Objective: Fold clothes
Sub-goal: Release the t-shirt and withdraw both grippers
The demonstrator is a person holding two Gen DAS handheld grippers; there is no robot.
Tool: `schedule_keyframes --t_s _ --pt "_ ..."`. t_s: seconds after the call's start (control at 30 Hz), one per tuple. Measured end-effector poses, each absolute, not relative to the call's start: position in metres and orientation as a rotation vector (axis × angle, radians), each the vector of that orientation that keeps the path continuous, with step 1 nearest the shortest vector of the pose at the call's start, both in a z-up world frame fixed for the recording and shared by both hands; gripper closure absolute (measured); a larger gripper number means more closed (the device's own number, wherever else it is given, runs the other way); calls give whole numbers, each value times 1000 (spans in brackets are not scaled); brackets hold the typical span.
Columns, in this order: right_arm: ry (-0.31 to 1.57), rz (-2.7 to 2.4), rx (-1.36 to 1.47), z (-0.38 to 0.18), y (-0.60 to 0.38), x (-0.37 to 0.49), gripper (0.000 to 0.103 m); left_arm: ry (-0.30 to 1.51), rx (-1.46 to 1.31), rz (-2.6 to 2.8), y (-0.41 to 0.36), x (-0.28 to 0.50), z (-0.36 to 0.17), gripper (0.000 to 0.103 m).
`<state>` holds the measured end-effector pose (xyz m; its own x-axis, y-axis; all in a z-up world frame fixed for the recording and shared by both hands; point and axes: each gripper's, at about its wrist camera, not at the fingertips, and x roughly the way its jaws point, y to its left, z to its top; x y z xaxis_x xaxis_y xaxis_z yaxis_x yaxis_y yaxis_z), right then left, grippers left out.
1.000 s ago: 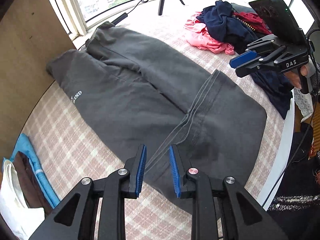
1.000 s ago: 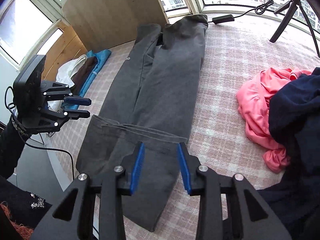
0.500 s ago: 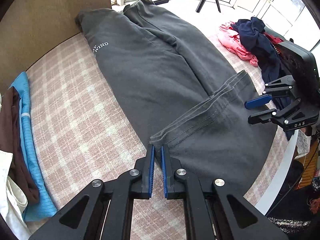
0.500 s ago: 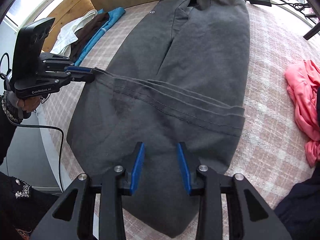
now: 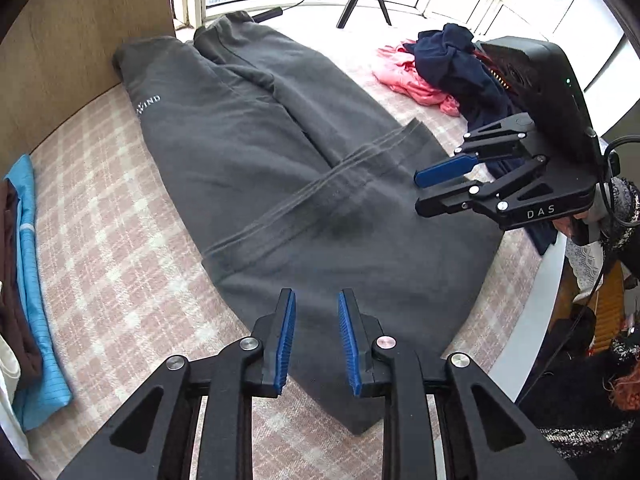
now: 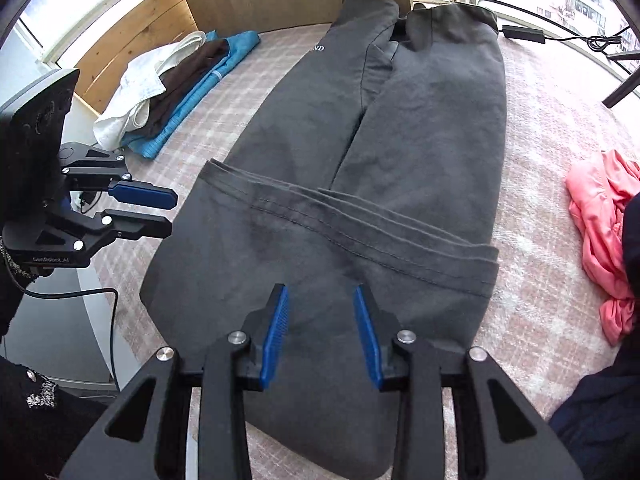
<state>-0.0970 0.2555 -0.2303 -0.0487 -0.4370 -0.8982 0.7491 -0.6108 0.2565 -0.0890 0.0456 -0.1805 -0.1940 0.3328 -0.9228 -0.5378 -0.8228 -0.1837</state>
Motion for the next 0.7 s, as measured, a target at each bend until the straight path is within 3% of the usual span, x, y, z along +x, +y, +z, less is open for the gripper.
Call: schedule_keyframes --t_s 0.07,0.23,0.47,0.7 --pt "366 -1792 1372 -233 259 -95 69 226 -1542 2062 46 -84 -195 85" --pt "317 -1801 1392 -216 287 -80 69 264 -1504 2092 37 -70 -170 85" --pt "237 -1837 1482 -213 343 -52 69 83 -1580 2041 6 -17 -171 80" --pt "254 -1839 1457 -217 329 -43 69 12 -1572 2036 25 -16 -188 78"
